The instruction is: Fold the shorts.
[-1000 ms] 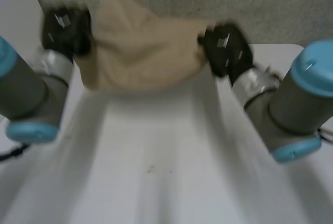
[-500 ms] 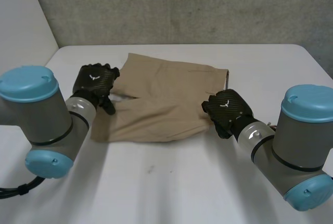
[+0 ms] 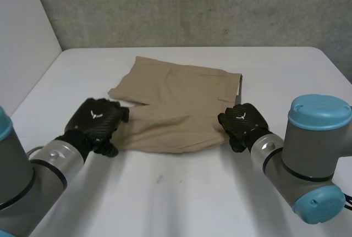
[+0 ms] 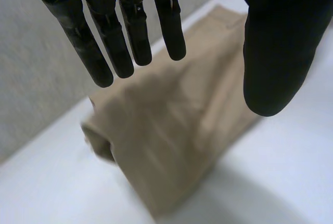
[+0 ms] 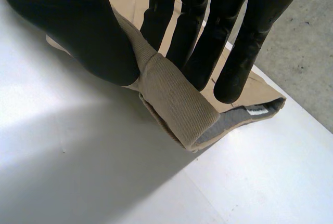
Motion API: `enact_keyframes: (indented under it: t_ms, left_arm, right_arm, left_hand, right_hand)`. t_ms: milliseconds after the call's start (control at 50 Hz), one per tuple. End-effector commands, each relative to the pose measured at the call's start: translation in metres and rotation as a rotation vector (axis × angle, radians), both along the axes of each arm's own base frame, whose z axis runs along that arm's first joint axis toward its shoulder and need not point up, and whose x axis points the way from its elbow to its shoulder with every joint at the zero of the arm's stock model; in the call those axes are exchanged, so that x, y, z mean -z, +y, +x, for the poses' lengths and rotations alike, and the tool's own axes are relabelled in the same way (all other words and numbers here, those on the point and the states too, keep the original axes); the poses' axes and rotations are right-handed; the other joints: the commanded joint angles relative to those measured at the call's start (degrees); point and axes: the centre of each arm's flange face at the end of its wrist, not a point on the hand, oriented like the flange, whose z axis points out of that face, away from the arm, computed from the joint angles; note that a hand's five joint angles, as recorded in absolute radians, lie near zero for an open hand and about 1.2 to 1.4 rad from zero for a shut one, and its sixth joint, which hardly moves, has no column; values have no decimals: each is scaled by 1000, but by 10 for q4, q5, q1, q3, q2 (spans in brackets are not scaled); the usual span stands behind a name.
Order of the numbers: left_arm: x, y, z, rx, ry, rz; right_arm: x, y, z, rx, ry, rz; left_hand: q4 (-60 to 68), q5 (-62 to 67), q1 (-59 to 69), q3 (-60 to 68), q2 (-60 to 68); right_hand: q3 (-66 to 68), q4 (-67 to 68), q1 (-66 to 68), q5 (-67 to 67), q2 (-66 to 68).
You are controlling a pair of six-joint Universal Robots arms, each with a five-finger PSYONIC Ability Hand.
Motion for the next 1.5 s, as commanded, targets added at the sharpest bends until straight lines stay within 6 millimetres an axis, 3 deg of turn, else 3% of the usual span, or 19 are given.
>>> enact_keyframes:
  t_ms: [20, 260, 700, 780, 960, 1060, 1160, 1180, 1260, 1360, 1420, 1500]
  left_arm:
    - [31, -21, 10, -58, -39, 104]
    - [58, -60, 9, -96, -57, 142]
    - [76, -91, 0, -96, -56, 139]
    - [76, -92, 0, -96, -55, 136]
    - [76, -93, 0, -94, -55, 136]
    - [75, -92, 1, -101, -59, 141]
    - [57, -87, 1, -111, -56, 108]
    - [37, -83, 3, -115, -42, 73]
    - [-3, -58, 6, -103, -23, 37]
    - [-42, -28, 10, -83, -7, 13]
    - [-54, -8, 14, -72, -22, 48]
    - [-55, 15, 18, -42, -64, 165]
  right_arm:
    - [1, 1, 0, -2, 2, 5]
    - [1, 2, 0, -4, 3, 2]
    - [2, 1, 0, -5, 3, 2]
    - [1, 0, 0, -5, 2, 1]
    - [3, 0, 0, -7, 6, 2]
    - [1, -1, 0, -2, 4, -4]
    - [-8, -4, -1, 4, -3, -29]
    - [-16, -4, -1, 3, -8, -44]
    - [-39, 1, -4, 0, 1, -46]
    - [-55, 3, -17, 5, 86, 2]
    - [-60, 6, -24, 0, 157, 41]
    - [-63, 10, -37, -6, 251, 98]
  left_hand:
    - [49, 51, 50, 52, 52]
    - [39, 41, 39, 42, 42]
    - [131, 134, 132, 134, 134]
    - [187, 189, 187, 189, 190]
    - [469, 471, 470, 472, 472]
    - [469, 472, 470, 472, 472]
    - [469, 472, 470, 472, 472]
    - [469, 472, 470, 472, 472]
    - [469, 472, 470, 472, 472]
    - [469, 472, 470, 472, 472]
    - [469, 472, 470, 472, 472]
    - [469, 472, 470, 472, 472]
  right_hand:
    - [111, 119, 247, 130, 129]
    - [111, 119, 247, 130, 129]
    - [111, 119, 247, 130, 129]
    - [111, 119, 247, 130, 129]
    - [111, 119, 247, 130, 129]
    - [111, 119, 247, 130, 129]
    - [111, 119, 247, 130, 129]
    - [111, 119, 247, 130, 129]
    - [111, 119, 247, 130, 129]
    - [111, 119, 247, 130, 129]
    - [111, 119, 247, 130, 129]
    - [111, 119, 247, 130, 129]
